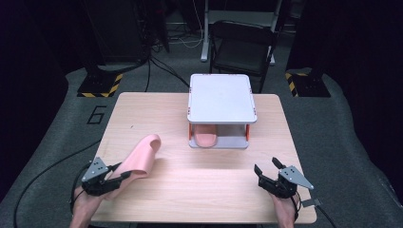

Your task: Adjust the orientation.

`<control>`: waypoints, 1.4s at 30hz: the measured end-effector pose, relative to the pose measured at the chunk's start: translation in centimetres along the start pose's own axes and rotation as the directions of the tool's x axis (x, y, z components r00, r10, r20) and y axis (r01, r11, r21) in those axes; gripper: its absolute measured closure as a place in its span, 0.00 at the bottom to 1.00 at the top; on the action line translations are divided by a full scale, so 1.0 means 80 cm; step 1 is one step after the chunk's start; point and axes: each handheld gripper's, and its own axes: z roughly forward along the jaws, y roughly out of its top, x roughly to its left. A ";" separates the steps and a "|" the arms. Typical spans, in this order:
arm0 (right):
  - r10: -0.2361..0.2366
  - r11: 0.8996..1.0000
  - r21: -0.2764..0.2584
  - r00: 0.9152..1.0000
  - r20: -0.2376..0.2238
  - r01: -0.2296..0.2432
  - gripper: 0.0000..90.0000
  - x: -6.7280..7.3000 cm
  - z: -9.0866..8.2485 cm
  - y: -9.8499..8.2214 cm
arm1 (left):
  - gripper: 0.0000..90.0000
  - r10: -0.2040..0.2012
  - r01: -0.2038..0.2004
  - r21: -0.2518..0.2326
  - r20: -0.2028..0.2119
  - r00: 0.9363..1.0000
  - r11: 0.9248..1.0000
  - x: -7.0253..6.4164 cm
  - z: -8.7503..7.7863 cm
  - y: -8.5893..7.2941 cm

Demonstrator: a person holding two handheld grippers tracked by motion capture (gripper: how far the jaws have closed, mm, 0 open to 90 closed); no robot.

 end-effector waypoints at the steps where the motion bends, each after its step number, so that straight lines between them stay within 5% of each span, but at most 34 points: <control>1: -0.002 1.000 -0.001 1.000 0.000 0.002 0.25 0.000 0.000 0.000 | 0.60 -0.005 0.005 0.001 0.032 0.999 1.000 -0.010 0.006 0.003; 4: -0.003 1.000 -0.007 1.000 -0.005 0.003 0.25 0.002 -0.001 0.002 | 0.60 0.008 -0.012 0.029 0.122 0.993 1.000 -0.030 0.025 0.008; 6: -0.003 1.000 -0.009 1.000 -0.006 0.003 0.25 0.002 -0.002 0.002 | 0.60 0.008 -0.015 0.047 0.130 0.991 0.999 -0.036 0.036 0.007; 10: -0.004 1.000 -0.005 1.000 -0.003 0.004 0.25 -0.001 -0.004 0.002 | 0.60 0.039 -0.042 0.060 0.052 0.998 0.997 -0.024 0.036 0.009; 20: -0.001 1.000 -0.004 1.000 -0.003 0.001 0.25 -0.001 -0.003 0.000 | 0.54 -0.031 0.033 0.032 -0.085 0.996 0.999 0.026 0.032 -0.016; 25: -0.006 1.000 0.003 1.000 -0.010 0.006 0.25 -0.001 -0.001 -0.001 | 0.62 -0.038 0.041 0.026 -0.113 0.993 0.999 0.040 0.032 -0.029; 30: 0.002 1.000 0.000 1.000 -0.009 -0.002 0.25 -0.002 -0.001 -0.001 | 0.54 -0.101 0.100 -0.016 -0.153 0.983 0.995 0.049 0.026 -0.031; 36: 0.001 1.000 0.009 1.000 -0.017 -0.001 0.25 0.000 0.000 -0.002 | 0.52 -0.119 0.120 -0.006 -0.165 0.979 0.993 0.065 0.041 -0.027; 40: -0.003 1.000 0.005 1.000 -0.012 0.003 0.25 -0.001 0.000 -0.002 | 0.62 -0.133 0.134 -0.002 -0.168 0.977 0.991 0.070 0.062 -0.019; 42: 0.007 1.000 0.006 1.000 -0.011 -0.007 0.25 -0.002 -0.001 -0.002 | 0.72 -0.131 0.132 -0.002 -0.145 0.981 0.991 0.070 0.070 -0.015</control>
